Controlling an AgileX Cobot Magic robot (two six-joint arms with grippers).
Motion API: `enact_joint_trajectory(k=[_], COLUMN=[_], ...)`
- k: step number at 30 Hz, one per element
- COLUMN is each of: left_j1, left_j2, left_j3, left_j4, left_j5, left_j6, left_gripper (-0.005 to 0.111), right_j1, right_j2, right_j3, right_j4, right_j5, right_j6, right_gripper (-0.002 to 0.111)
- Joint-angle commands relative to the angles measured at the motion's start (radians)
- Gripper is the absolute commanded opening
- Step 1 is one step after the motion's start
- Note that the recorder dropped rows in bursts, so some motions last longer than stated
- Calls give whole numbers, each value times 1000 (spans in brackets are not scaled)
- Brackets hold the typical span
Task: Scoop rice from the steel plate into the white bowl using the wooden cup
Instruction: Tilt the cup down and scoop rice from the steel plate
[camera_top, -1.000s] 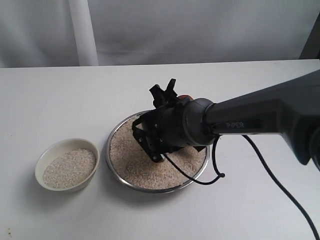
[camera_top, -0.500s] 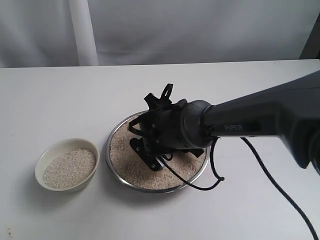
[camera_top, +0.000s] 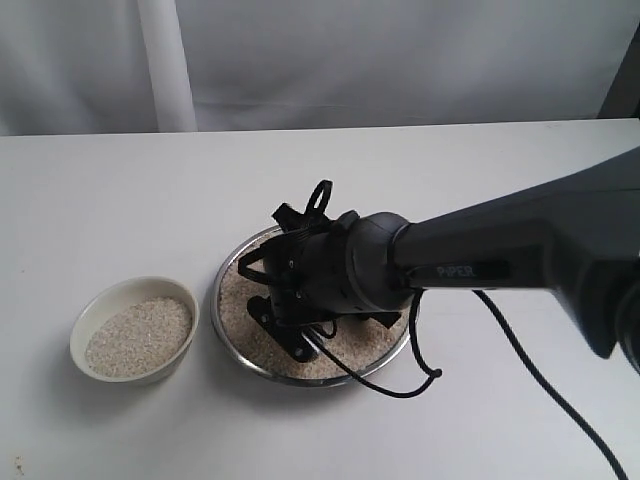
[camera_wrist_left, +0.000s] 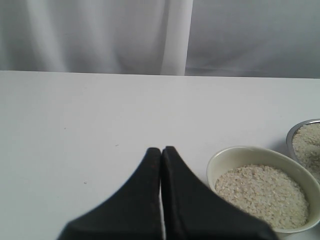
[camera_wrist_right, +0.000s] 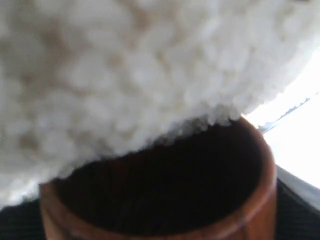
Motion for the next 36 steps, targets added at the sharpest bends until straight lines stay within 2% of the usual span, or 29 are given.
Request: enact_joint_trajectory(k=[1,7,14,36], left_j1=[-4,-4,-4,-4], left_j2=[-2,-2,-2,-2], left_j3=[-8,-8,-8,-8], left_j4=[-5,-5,-5,-5], left_j5=[-10,-10,-10,-10], left_j6=[-2,-2,-2,-2], left_gripper=[0,0,0,0], right_j1=[14,22,22,8], right_j2=[-6,-6,-6,-6], right_j3=[-7,-33,-118,-118], right_j4=[31,102,272,552], right_j5=[2,1,2,-2], right_j6=[-10,-10,-62,4], right_gripper=[0,0,0,0])
